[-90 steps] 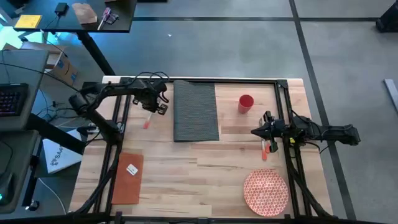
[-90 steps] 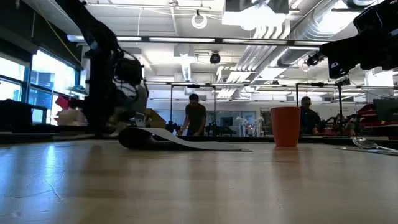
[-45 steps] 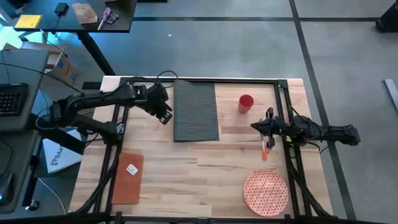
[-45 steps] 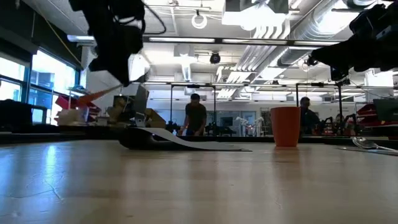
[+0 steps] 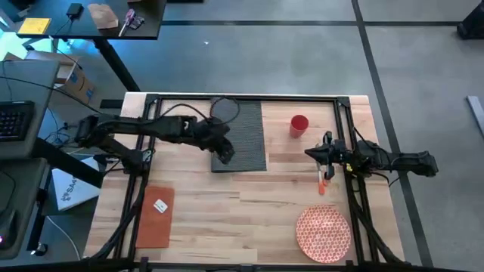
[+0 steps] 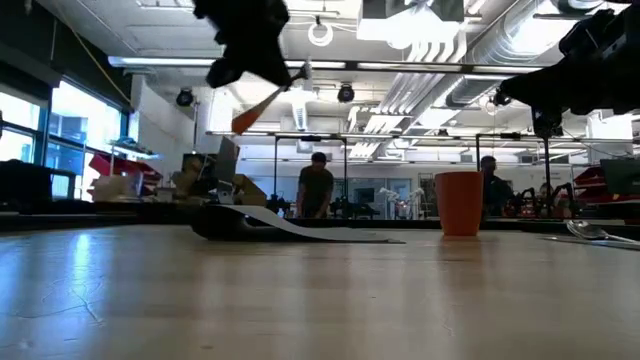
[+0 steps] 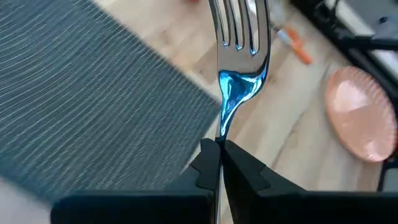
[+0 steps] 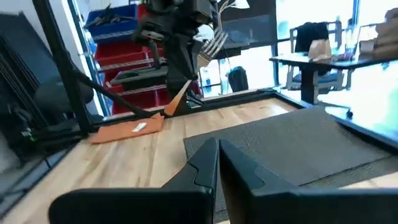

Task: Set table place
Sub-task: Move the orange fork from the upper left to the middle right of the table

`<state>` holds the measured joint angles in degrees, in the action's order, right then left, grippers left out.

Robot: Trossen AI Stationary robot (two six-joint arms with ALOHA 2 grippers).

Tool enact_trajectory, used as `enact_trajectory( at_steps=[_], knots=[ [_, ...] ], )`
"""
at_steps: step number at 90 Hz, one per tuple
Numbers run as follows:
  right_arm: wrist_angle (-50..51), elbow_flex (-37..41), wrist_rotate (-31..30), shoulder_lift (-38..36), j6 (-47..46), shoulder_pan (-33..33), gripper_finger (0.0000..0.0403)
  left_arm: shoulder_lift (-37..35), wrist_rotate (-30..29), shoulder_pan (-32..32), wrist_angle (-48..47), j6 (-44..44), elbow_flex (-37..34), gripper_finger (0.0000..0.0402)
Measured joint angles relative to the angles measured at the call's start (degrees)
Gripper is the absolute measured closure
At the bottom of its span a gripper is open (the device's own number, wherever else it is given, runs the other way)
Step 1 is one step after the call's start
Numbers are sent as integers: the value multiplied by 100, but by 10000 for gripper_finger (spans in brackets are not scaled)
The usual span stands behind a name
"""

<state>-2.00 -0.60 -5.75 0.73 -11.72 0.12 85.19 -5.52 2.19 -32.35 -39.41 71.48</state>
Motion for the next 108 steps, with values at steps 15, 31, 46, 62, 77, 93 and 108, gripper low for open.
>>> enact_trajectory(
  at_steps=[15,31,46,62,77,93,108],
  knots=[
    [-467,0,4,2,-1912,-15,403,553,-8,-181,192,-240,601,401],
    [-815,0,-1461,38,-4906,-11,403,1064,-9,-284,259,-217,1251,401],
    [-1065,0,-1641,59,-6174,-28,403,1362,-7,-312,250,190,1653,401],
    [-1331,-435,-1456,652,-6166,-171,398,1397,-66,-300,225,575,1737,401],
    [-1305,-1562,-1379,2053,-5224,-318,365,1397,-162,-296,184,678,1737,401],
    [-764,-3096,-1418,3939,-3546,-462,299,1397,-300,-297,178,853,1737,401],
    [593,-4908,-1580,5419,-2471,-590,219,1397,-532,-299,172,859,1737,401]
  ],
)
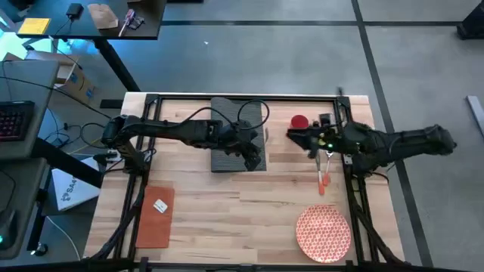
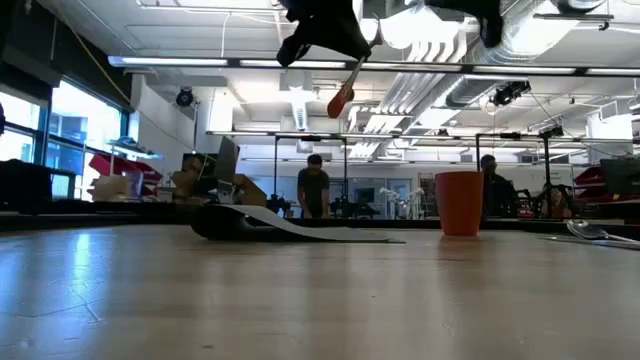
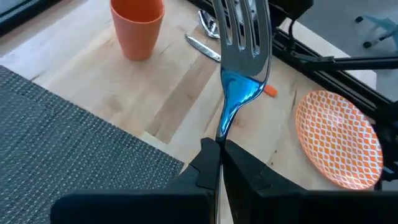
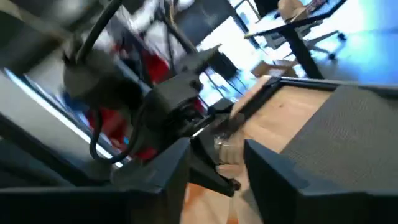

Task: Set table place
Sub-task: Move the orange fork from the upper left to the middle right of the table

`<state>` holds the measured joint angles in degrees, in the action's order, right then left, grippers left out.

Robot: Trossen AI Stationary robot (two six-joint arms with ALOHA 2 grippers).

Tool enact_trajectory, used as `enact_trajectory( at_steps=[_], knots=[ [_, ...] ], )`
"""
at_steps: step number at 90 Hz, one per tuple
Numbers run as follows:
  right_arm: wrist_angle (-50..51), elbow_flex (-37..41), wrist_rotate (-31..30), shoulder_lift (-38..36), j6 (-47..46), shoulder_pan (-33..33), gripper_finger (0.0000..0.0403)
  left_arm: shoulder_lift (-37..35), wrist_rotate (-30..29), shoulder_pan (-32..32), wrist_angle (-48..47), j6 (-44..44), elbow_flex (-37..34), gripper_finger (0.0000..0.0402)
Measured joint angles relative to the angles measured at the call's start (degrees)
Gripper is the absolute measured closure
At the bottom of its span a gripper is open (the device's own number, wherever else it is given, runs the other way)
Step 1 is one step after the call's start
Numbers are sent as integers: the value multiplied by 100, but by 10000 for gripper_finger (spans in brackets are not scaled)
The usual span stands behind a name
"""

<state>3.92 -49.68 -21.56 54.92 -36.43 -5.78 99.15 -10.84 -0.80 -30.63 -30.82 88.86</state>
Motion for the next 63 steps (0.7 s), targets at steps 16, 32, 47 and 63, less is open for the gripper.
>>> enact_trajectory(
  at_steps=[16,32,47,63],
  knots=[
    [2378,-1853,-694,1371,-83,-129,153,0,-241,2,-4,0,0,402],
    [3634,-2989,-856,2470,-265,-177,140,-2,-324,-8,-2,106,0,402],
    [4337,-3473,-1228,3023,-743,-177,140,-2,-349,-44,5,303,0,402],
    [4802,-3492,-1405,3055,-1238,-177,168,-7,-492,-114,-163,425,0,402]
  ],
)
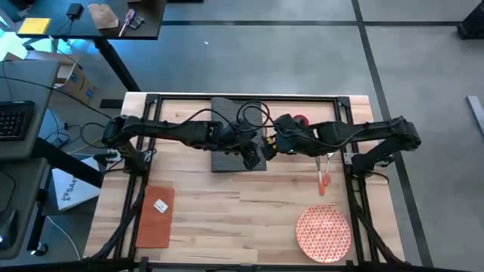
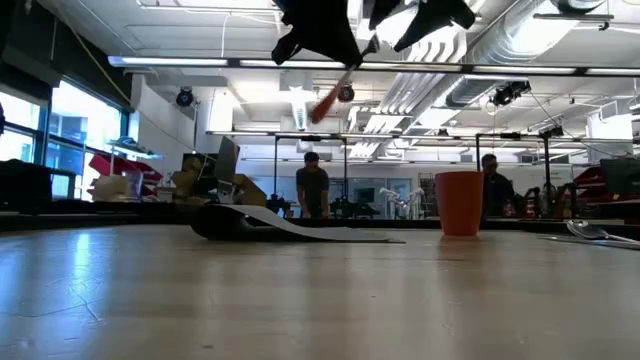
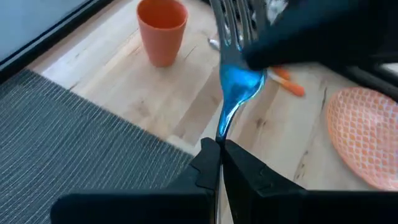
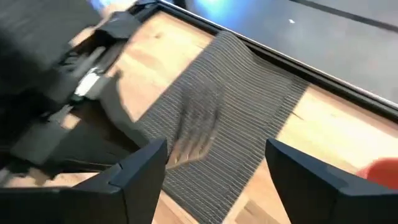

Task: Set table place
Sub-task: Move the orange fork from the upper left to the middle right of the table

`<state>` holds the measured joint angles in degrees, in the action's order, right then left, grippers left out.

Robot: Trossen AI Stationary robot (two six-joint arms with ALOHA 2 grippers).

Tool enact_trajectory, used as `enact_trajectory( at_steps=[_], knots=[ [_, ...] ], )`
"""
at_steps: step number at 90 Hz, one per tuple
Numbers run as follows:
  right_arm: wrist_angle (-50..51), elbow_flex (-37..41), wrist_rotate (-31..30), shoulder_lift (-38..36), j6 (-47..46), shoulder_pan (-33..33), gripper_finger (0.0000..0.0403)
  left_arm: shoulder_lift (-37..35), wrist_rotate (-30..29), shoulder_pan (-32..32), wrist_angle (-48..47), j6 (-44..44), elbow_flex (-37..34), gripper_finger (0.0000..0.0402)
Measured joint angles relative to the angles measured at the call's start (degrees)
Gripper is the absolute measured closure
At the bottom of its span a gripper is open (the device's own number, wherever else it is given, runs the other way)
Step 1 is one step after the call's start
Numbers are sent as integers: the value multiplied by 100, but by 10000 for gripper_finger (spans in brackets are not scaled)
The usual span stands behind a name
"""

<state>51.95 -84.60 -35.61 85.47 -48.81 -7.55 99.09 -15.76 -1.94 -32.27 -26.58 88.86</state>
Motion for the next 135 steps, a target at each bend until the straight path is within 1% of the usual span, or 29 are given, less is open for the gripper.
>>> enact_trajectory(
  at_steps=[14,23,32,40,44,56,70,84,90,101,116,127,135],
  knots=[
    [102,4,3,2,4,10,212,0,-35,-120,93,271,0,402],
    [123,4,127,2,-24,17,250,0,-174,-188,85,292,0,402],
    [156,4,305,2,-50,20,308,0,-320,-235,77,327,0,402],
    [250,7,514,2,-68,20,374,0,-395,-236,72,327,0,402],
    [259,7,632,2,-33,18,391,0,-439,-233,90,329,0,402],
    [421,13,738,-8,-112,14,401,0,-556,-227,95,327,0,401],
    [636,13,814,-57,-172,15,403,0,-589,-227,96,324,0,401],
    [1095,14,1018,-61,3,15,403,0,-544,-227,64,320,0,401],
    [1341,156,1150,-118,137,9,403,0,-453,-227,10,319,0,401],
    [1365,963,1798,-567,469,45,403,-76,-293,-227,-115,320,-2,401],
    [1067,2438,2791,-1697,855,280,403,-281,-135,-231,-358,319,-2,402],
    [879,3318,3462,-2406,877,560,403,-428,-94,-231,-461,267,0,402],
    [310,3832,3945,-2738,665,643,403,-503,82,-229,-575,255,0,402]
  ],
)
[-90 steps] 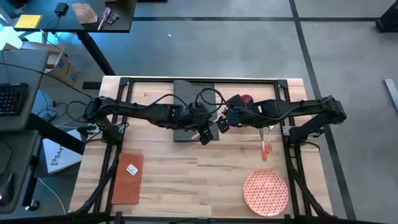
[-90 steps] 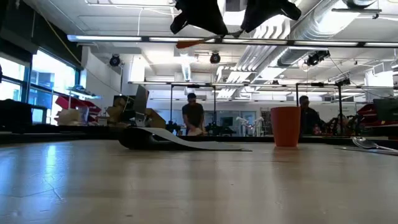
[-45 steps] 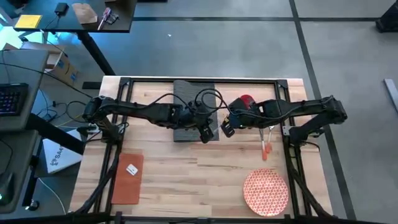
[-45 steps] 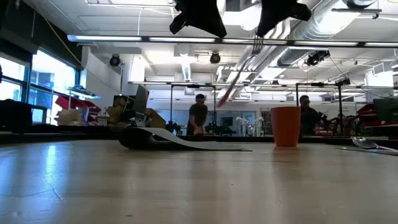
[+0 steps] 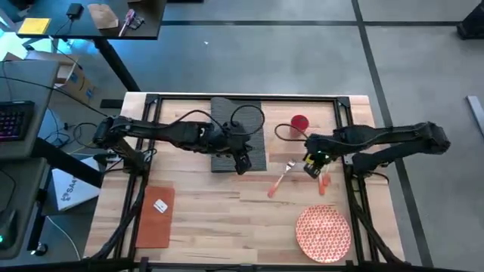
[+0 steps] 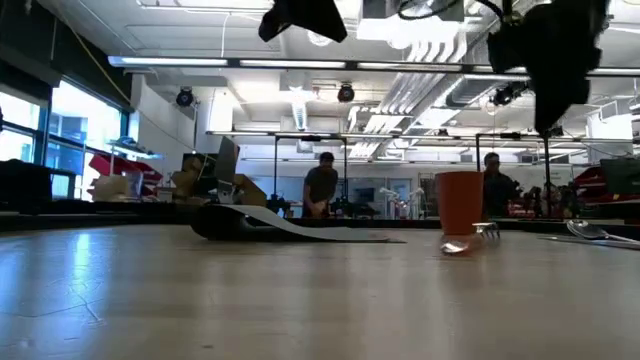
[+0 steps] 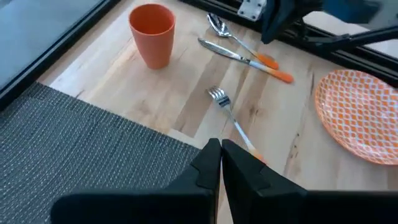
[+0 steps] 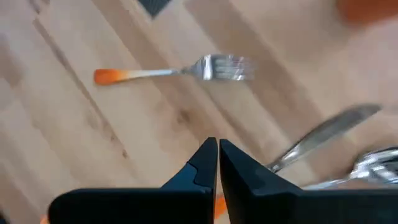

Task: Set table place
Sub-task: Move the orange fork from the upper left to the middle right of the table

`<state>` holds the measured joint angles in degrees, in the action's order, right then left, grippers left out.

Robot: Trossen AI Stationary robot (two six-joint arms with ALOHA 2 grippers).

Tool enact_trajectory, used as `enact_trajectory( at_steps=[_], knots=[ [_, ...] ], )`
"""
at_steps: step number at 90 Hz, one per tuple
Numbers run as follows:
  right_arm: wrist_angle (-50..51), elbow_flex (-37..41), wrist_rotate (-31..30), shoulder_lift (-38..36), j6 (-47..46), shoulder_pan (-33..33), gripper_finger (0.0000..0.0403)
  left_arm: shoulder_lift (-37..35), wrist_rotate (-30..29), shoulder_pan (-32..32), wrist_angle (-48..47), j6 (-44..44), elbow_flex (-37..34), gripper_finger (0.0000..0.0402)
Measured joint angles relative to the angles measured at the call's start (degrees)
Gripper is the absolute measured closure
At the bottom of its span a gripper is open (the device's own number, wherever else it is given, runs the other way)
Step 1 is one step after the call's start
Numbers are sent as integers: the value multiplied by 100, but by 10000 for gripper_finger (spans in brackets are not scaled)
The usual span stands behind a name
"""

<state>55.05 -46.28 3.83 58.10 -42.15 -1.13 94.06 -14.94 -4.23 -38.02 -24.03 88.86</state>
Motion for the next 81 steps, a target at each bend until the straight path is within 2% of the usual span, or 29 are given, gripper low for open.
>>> enact_trajectory(
  at_steps=[9,20,34,44,66,73,81],
  knots=[
    [-897,482,226,-69,-671,-79,403,-60,216,0,-334,-165,0,402],
    [-2201,889,99,176,-1888,-334,403,-175,243,-22,-935,-293,0,401],
    [-2350,964,-208,762,-3084,-444,391,-472,169,-50,-1543,-440,0,402],
    [-2269,966,-193,1143,-3404,-332,346,-639,81,-48,-1715,-380,0,402],
    [-2385,966,-614,1754,-4074,-92,202,-756,90,-28,-1771,10,2,402],
    [-2423,966,-700,1949,-4258,-2,181,-756,112,-28,-1769,22,2,402],
    [-2597,966,-809,2196,-4425,87,178,-756,116,-31,-1771,36,2,402]
  ],
)
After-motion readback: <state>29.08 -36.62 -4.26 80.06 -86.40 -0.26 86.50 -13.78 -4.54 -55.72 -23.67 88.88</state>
